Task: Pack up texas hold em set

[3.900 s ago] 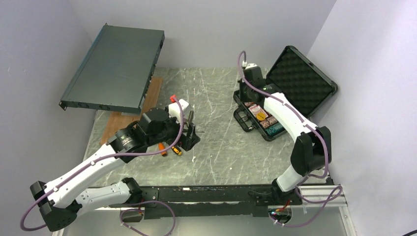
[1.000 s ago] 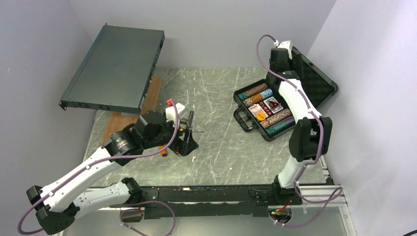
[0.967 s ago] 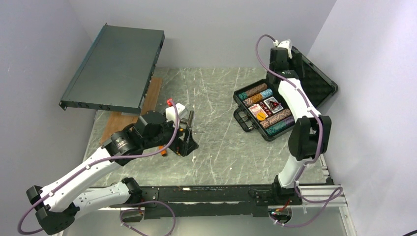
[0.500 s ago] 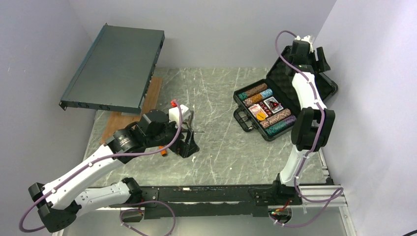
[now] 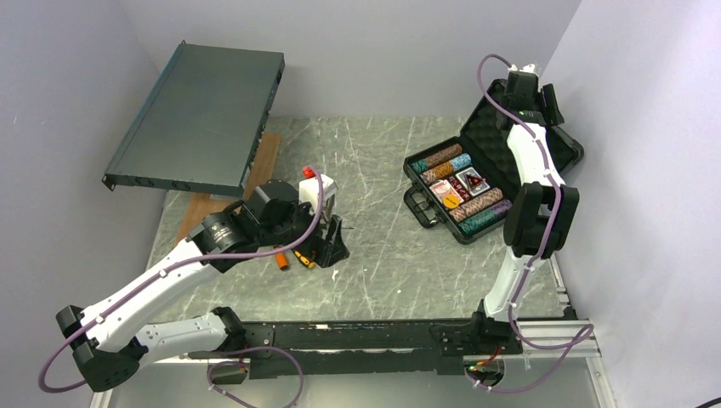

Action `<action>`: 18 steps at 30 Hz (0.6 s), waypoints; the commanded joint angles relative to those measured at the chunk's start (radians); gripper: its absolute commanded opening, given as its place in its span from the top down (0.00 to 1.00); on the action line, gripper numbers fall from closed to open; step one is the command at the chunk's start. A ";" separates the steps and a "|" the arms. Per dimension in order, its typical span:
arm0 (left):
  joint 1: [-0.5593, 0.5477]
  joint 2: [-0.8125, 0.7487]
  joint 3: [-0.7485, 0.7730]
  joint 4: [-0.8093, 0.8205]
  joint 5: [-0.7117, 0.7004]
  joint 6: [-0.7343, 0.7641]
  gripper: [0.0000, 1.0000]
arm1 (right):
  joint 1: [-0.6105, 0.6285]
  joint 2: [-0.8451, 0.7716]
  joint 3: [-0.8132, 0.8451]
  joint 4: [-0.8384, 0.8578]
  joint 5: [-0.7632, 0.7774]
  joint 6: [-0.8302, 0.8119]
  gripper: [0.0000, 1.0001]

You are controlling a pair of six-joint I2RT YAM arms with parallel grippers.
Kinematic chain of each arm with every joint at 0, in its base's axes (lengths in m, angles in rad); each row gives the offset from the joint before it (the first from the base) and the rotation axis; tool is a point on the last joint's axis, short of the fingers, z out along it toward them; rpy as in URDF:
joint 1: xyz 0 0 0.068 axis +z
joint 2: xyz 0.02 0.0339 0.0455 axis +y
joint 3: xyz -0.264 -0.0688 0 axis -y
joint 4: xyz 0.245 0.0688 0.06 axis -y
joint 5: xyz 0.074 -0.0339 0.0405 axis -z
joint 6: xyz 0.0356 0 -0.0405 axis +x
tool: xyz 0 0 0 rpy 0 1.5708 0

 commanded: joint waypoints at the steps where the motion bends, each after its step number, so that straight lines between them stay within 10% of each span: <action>1: 0.002 0.021 0.048 0.012 0.026 -0.010 0.01 | -0.010 -0.061 -0.050 0.032 -0.029 0.022 0.38; 12: 0.003 0.038 0.077 0.000 0.022 -0.008 0.01 | -0.060 -0.013 -0.014 0.049 -0.038 -0.016 0.44; 18: 0.002 0.030 0.073 -0.009 0.015 -0.010 0.01 | -0.060 -0.001 0.029 0.018 -0.058 -0.004 0.73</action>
